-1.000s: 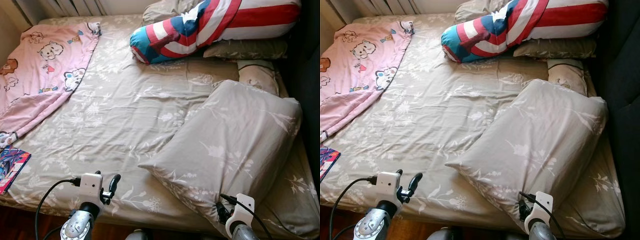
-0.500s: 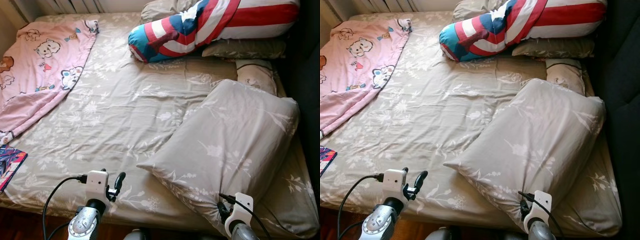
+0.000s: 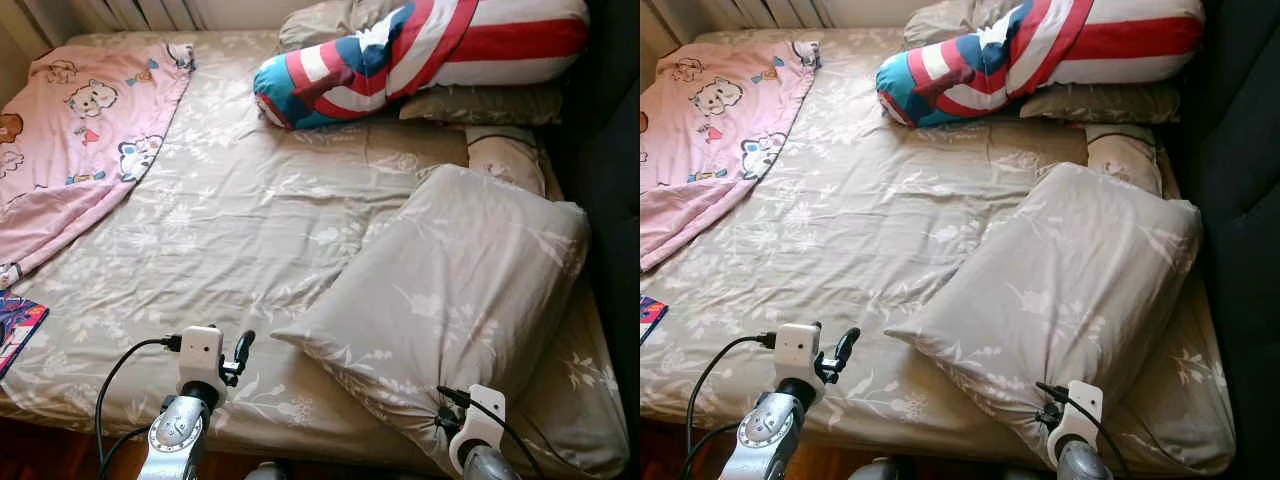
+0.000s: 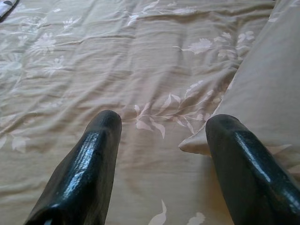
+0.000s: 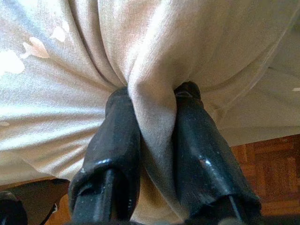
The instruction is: Clean up the room
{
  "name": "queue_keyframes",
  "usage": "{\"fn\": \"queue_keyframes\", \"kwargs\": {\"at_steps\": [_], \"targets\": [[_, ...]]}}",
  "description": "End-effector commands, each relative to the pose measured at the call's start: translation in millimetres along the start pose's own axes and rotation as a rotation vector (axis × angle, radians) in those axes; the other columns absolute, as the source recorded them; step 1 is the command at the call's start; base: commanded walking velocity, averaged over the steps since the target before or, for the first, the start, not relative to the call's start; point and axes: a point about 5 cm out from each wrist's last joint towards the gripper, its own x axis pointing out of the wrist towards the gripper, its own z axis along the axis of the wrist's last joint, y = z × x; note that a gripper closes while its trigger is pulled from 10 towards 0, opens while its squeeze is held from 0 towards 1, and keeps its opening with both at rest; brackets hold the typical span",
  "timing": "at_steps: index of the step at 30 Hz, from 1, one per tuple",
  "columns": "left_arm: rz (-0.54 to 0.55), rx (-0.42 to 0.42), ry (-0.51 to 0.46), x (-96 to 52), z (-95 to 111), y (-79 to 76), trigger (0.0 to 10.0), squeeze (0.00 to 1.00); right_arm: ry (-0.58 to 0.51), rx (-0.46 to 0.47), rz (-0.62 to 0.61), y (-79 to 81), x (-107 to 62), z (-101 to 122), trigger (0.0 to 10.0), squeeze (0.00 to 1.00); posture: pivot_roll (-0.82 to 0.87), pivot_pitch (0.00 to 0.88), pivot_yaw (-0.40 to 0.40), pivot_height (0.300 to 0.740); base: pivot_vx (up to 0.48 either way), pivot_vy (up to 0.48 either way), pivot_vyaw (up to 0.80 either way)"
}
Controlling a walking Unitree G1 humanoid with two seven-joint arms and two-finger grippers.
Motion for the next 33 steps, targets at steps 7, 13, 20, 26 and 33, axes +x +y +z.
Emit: {"fn": "queue_keyframes", "kwargs": {"at_steps": [7, 13, 20, 26, 33], "targets": [[0.035, 0.005, 0.024, -3.7, -10.7, 5.4, 10.0, 0.00, 0.077, 0.055, -0.090, -18.5, -5.1, -19.3, 0.0, 0.00, 0.01, 0.161, 0.050, 0.711, 0.000, 0.000, 0.00], [0.031, 0.003, 0.029, -3.6, -14.0, 4.1, 10.0, 0.00, -0.015, 0.091, -0.211, -41.5, -1.8, 13.7, 0.0, 0.00, 0.01, 0.143, 0.047, 0.711, 0.000, 0.000, 0.00], [0.032, 0.005, 0.023, -1.1, -13.2, 4.2, 10.0, 0.00, -0.133, 0.131, -0.292, -56.5, -0.9, 50.9, 0.0, 0.00, 0.00, 0.141, 0.043, 0.711, 0.000, 0.000, 0.00], [0.038, 0.004, 0.017, -0.4, -13.0, 5.3, 10.0, 0.00, -0.347, 0.126, -0.492, -83.0, -11.1, 113.3, 0.0, 0.00, -0.01, 0.161, 0.042, 0.711, 0.000, 0.000, 0.00], [0.043, 0.006, 0.025, -4.2, -16.8, 7.3, 10.0, 0.00, -0.508, 0.130, -0.660, -117.5, -34.2, 169.4, 0.0, 0.00, -0.01, 0.182, 0.043, 0.711, 0.000, 0.000, 0.00]]}}
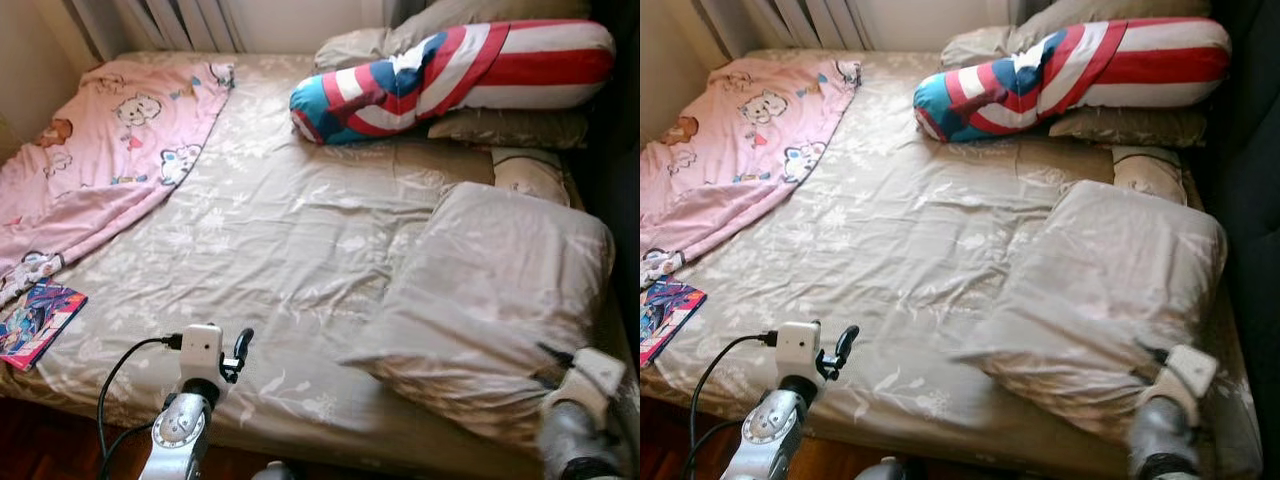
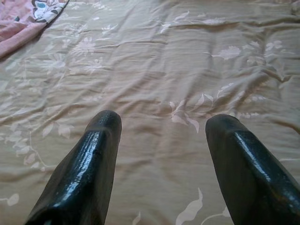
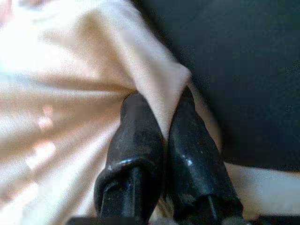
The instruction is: Clean up the room
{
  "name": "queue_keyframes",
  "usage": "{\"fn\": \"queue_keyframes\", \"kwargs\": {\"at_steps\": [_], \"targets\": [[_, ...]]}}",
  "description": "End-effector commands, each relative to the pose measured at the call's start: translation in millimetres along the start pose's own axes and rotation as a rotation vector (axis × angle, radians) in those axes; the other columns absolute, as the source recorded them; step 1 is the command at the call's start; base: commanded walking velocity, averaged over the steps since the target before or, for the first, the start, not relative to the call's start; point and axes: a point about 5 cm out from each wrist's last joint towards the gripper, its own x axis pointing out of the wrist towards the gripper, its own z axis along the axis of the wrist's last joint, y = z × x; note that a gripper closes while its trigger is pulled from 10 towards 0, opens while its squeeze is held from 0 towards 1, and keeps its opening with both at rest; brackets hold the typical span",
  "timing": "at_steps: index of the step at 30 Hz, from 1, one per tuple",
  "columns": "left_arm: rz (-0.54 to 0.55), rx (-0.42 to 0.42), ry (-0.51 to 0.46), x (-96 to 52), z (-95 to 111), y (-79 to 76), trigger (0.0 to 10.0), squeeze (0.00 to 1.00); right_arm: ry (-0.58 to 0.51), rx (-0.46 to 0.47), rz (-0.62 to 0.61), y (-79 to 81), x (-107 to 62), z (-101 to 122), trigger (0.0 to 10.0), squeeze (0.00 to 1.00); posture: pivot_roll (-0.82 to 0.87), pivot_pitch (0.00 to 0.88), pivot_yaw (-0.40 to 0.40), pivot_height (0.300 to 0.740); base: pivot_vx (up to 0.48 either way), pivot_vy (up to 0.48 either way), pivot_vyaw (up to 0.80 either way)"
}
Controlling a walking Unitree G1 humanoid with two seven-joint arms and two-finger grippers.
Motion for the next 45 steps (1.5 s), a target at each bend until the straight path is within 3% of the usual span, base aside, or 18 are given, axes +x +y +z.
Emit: {"fn": "queue_keyframes", "kwargs": {"at_steps": [1, 5, 8, 12, 16, 17, 19, 23, 24, 25, 27, 28, 30, 31, 37, 40, 42, 45], "targets": [[0.009, 0.010, 0.032, -6.0, -8.4, 3.7, 10.0, 0.00, -0.145, 0.048, -0.065, -13.3, 8.3, 42.8, 0.0, 0.00, -0.01, 0.184, 0.044, 0.711, 0.000, 0.000, 0.00], [0.007, 0.011, 0.034, -6.9, -9.1, 3.8, 10.0, 0.00, -0.195, 0.036, -0.120, -26.5, 13.0, 64.4, 0.0, 0.00, -0.02, 0.190, 0.048, 0.711, 0.000, 0.000, 0.00], [0.004, 0.011, 0.035, -7.6, -9.5, 3.2, 10.0, 0.00, -0.254, 0.009, -0.211, -47.9, 17.1, 89.3, 0.0, 0.00, -0.02, 0.195, 0.052, 0.711, 0.000, 0.000, 0.00], [-0.002, 0.013, 0.036, -7.9, -10.0, 2.4, 10.0, 0.00, -0.257, -0.006, -0.243, -60.0, 19.2, 96.4, 0.0, 0.00, -0.02, 0.199, 0.055, 0.711, 0.000, 0.000, 0.00], [-0.003, 0.013, 0.039, -8.5, -10.7, 2.7, 10.0, 0.00, -0.255, -0.037, -0.221, -57.6, 19.2, 93.8, 0.0, 0.00, -0.01, 0.202, 0.059, 0.711, 0.000, 0.000, 0.00], [-0.006, 0.015, 0.040, -8.9, -10.9, 2.4, 10.0, 0.00, -0.250, -0.050, -0.221, -54.6, 18.6, 90.2, 10.0, 0.00, -0.01, 0.203, 0.062, 0.711, 0.000, 0.000, 0.00], [-0.008, 0.016, 0.042, -9.3, -11.2, 2.5, 10.0, 0.00, -0.253, -0.048, -0.193, -48.4, 17.6, 87.3, 10.0, 0.00, -0.01, 0.204, 0.062, 0.711, 0.000, 0.000, 0.00], [-0.011, 0.017, 0.045, -9.5, -11.8, 1.7, 10.0, 0.00, -0.321, -0.033, 0.087, -5.5, 7.8, 82.5, 10.0, 0.00, -0.01, 0.203, 0.061, 0.711, 0.000, 0.000, 0.00], [-0.011, 0.016, 0.047, -9.3, -12.2, 0.9, 10.0, 0.00, -0.315, -0.059, 0.235, 16.0, 1.4, 74.1, 10.0, 0.00, -0.01, 0.203, 0.058, 0.711, 0.000, 0.000, 0.00], [-0.011, 0.016, 0.047, -9.3, -12.2, 0.9, 10.0, 0.00, -0.315, -0.059, 0.235, 16.0, 1.4, 74.1, 10.0, 0.00, -0.01, 0.203, 0.058, 0.711, 0.000, 0.000, 0.00], [-0.012, 0.013, 0.049, -9.0, -12.7, -0.5, 10.0, 0.00, -0.269, -0.107, 0.440, 41.6, -9.1, 53.8, 10.0, 0.00, -0.01, 0.203, 0.056, 0.711, 0.000, 0.000, 0.00], [-0.012, 0.007, 0.052, -8.7, -13.4, -2.2, 10.0, 0.00, -0.215, -0.172, 0.571, 58.9, -20.1, 29.3, 10.0, 0.00, -0.01, 0.202, 0.054, 0.711, 0.000, 0.000, 0.00], [-0.012, 0.005, 0.053, -8.6, -13.6, -2.7, 10.0, 0.00, -0.199, -0.188, 0.595, 62.5, -23.0, 22.1, 10.0, 0.00, -0.01, 0.202, 0.054, 0.711, 0.000, 0.000, 0.00], [-0.005, -0.009, 0.067, -9.0, -16.7, -3.5, 10.0, 0.00, -0.136, -0.180, 0.616, 67.0, -29.1, 0.8, 10.0, 0.00, -0.01, 0.201, 0.050, 0.711, 0.000, 0.000, 0.00], [0.066, -0.084, 0.157, -15.7, -34.7, 3.7, 10.0, 0.00, 0.031, -0.205, 0.640, 67.0, -45.2, -54.8, 10.0, 0.00, 0.00, 0.193, 0.044, 0.711, 0.000, 0.000, 0.00], [0.093, -0.112, 0.205, -20.1, -43.6, 7.3, 10.0, 0.00, 0.069, -0.273, 0.701, 66.5, -53.3, -72.6, 10.0, 0.00, 0.01, 0.190, 0.038, 0.711, 0.000, 0.000, 0.00], [0.159, -0.178, 0.311, -30.1, -62.4, 13.7, 10.0, 0.00, 0.097, -0.344, 0.752, 64.6, -60.1, -87.5, 10.0, 0.00, 0.01, 0.182, 0.028, 0.711, 0.000, 0.000, 0.00], [0.199, -0.188, 0.376, -38.3, -73.6, 18.2, 10.0, 0.00, 0.126, -0.348, 0.739, 59.9, -60.0, -93.2, 10.0, 0.00, 0.00, 0.179, 0.026, 0.711, 0.000, 0.000, 0.00]]}}
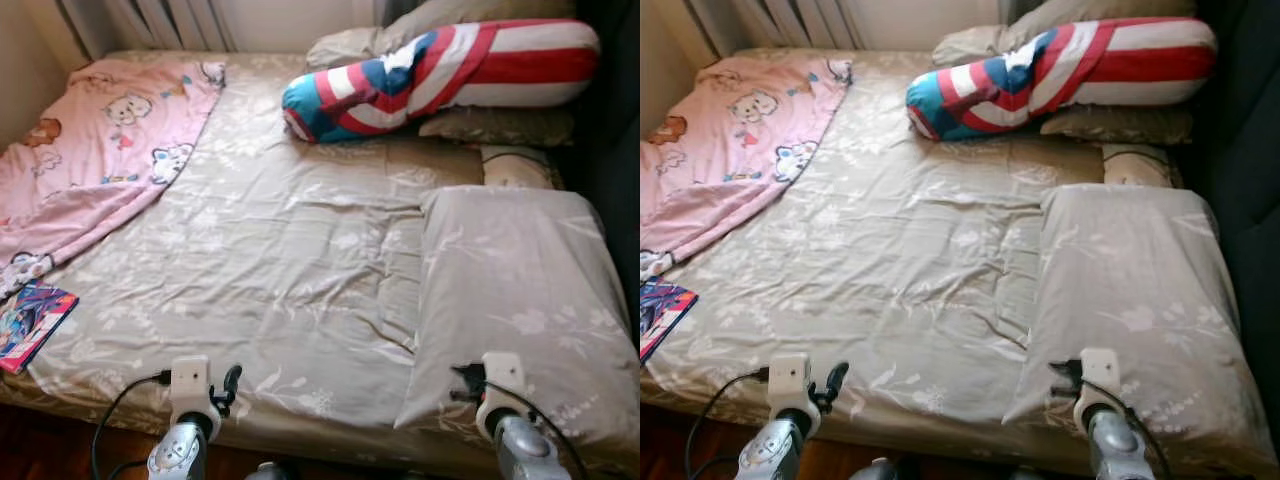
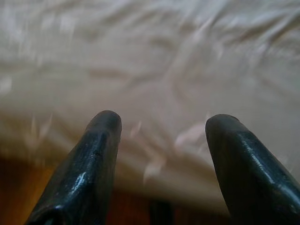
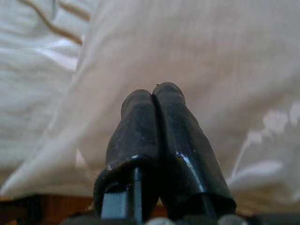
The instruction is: Clean up the room
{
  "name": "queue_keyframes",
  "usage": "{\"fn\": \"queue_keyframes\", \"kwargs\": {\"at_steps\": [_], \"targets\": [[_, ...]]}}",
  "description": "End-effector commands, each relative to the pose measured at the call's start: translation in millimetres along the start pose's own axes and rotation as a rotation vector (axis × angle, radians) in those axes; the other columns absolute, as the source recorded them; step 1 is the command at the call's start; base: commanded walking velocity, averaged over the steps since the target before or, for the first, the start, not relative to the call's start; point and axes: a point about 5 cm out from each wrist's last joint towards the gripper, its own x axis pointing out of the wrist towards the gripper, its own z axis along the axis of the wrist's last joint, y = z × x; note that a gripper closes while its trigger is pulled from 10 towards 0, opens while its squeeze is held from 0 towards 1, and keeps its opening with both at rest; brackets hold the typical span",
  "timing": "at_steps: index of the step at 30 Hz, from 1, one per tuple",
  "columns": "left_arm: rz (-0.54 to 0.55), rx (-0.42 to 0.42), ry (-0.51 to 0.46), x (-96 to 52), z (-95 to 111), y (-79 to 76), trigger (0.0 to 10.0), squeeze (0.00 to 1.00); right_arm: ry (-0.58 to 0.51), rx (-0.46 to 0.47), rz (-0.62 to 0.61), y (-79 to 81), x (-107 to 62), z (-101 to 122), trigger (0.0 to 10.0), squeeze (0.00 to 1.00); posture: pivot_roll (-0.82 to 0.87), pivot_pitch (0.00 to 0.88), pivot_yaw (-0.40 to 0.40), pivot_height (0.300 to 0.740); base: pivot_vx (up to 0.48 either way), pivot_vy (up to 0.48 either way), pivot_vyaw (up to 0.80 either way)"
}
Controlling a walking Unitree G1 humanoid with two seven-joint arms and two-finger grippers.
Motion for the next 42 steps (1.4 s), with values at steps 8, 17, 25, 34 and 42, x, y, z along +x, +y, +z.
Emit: {"fn": "queue_keyframes", "kwargs": {"at_steps": [8, 17, 25, 34, 42], "targets": [[0.088, -0.010, 0.246, -20.4, -46.7, 18.3, 10.0, 0.00, 0.066, 0.033, -0.062, -8.5, -8.2, -23.1, 10.0, 0.00, 0.00, 0.169, 0.018, 0.711, 0.000, 0.000, 0.00], [0.091, 0.001, 0.268, -21.7, -50.0, 21.0, 10.0, 0.00, 0.027, 0.091, -0.069, -5.2, -5.7, -16.6, 10.0, 1.00, 0.00, 0.162, 0.016, 0.711, 0.000, 0.000, 0.00], [0.091, 0.006, 0.310, -24.7, -55.8, 23.9, 10.0, 0.00, 0.051, 0.082, -0.057, 0.2, -6.0, -21.3, 10.0, 1.00, 0.00, 0.145, 0.017, 0.711, 0.000, 0.000, 0.00], [0.094, 0.019, 0.341, -27.2, -60.5, 23.6, 10.0, 0.00, 0.078, 0.073, -0.051, -1.3, -8.4, -27.9, 10.0, 1.00, 0.00, 0.134, 0.018, 0.711, 0.000, 0.000, 0.00], [0.099, 0.029, 0.346, -28.8, -61.1, 28.3, 10.0, 0.00, 0.097, 0.072, -0.041, 1.7, -10.1, -33.7, 10.0, 1.00, 0.00, 0.135, 0.022, 0.711, 0.000, 0.000, 0.00]]}}
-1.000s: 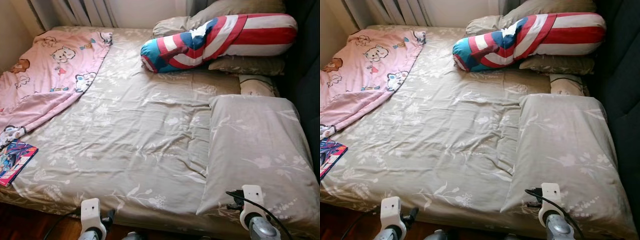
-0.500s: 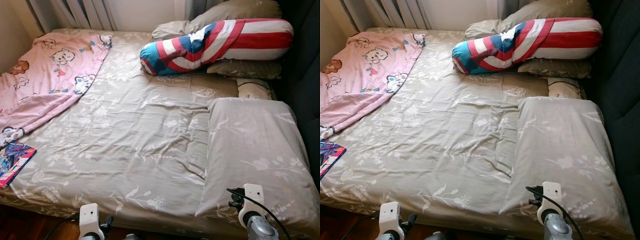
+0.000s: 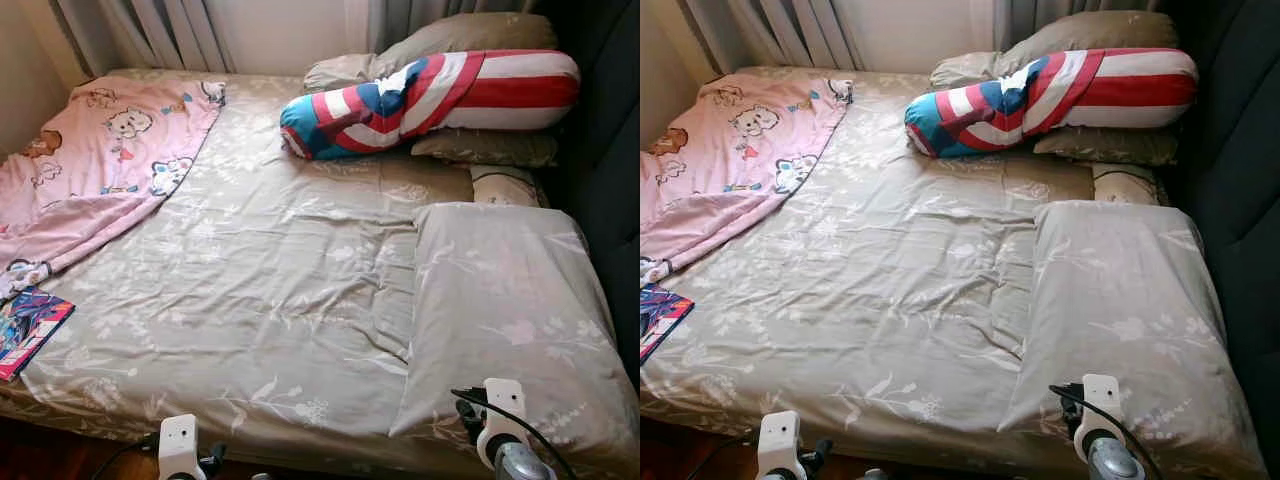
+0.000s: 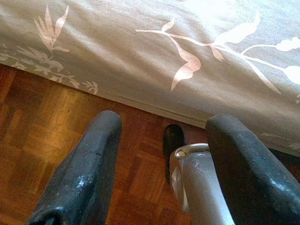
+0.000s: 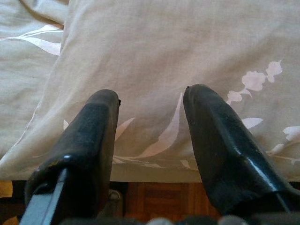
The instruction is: Clean up the room
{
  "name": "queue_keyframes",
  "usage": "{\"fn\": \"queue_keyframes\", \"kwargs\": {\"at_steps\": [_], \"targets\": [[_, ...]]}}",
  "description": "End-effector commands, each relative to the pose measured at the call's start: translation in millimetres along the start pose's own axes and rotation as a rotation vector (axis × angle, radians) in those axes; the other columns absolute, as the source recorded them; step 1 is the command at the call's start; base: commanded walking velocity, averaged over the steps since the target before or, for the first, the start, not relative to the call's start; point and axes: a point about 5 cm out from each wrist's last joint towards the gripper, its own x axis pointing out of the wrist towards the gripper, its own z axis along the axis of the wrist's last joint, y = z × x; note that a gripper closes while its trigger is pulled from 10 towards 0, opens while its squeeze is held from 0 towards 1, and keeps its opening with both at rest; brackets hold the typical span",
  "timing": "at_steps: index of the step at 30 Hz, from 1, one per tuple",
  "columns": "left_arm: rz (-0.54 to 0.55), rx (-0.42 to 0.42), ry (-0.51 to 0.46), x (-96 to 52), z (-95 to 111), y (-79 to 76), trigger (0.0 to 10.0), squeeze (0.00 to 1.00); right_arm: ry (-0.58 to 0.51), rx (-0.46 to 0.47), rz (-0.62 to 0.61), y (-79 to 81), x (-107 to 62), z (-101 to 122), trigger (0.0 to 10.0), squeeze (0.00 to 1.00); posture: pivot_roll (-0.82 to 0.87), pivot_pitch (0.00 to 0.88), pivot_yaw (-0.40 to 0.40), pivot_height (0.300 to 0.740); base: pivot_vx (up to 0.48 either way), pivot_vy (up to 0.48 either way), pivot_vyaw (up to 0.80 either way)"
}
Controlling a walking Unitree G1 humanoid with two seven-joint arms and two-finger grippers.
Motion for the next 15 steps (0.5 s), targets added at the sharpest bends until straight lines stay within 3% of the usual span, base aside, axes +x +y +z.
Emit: {"fn": "queue_keyframes", "kwargs": {"at_steps": [1, 6, 7, 8, 9, 15], "targets": [[0.017, 0.010, 0.039, -2.9, -8.3, 6.9, 10.0, 0.00, 0.035, 0.011, 0.005, 2.1, -2.3, -9.8, 10.0, 1.00, 0.00, 0.135, 0.022, 0.711, 0.000, 0.000, 0.00], [0.015, 0.006, 0.022, -2.0, -4.7, 7.1, 10.0, 0.00, 0.032, 0.012, 0.007, 3.2, -1.9, -8.9, 10.0, 1.00, 0.01, 0.148, 0.021, 0.711, 0.000, 0.000, 0.00], [0.014, 0.005, 0.019, -1.8, -4.3, 6.8, 10.0, 0.00, 0.033, 0.012, 0.007, 3.3, -1.8, -8.9, 10.0, 0.60, 0.01, 0.148, 0.021, 0.711, 0.000, 0.000, 0.00], [0.014, 0.005, 0.019, -1.8, -4.3, 6.8, 10.0, 0.00, 0.033, 0.012, 0.007, 3.3, -1.8, -8.9, 10.0, 0.60, 0.01, 0.148, 0.021, 0.711, 0.000, 0.000, 0.00], [0.012, 0.005, 0.016, -1.7, -3.8, 6.3, 10.0, 0.00, 0.035, 0.013, 0.008, 3.4, -1.8, -9.1, 10.0, 0.00, 0.01, 0.155, 0.022, 0.711, 0.000, 0.000, 0.00], [0.010, 0.003, 0.017, -1.9, -4.6, 5.4, 10.0, 0.00, 0.045, 0.014, 0.009, 4.0, -2.3, -11.3, 10.0, 0.00, 0.01, 0.164, 0.023, 0.711, 0.000, 0.000, 0.00]]}}
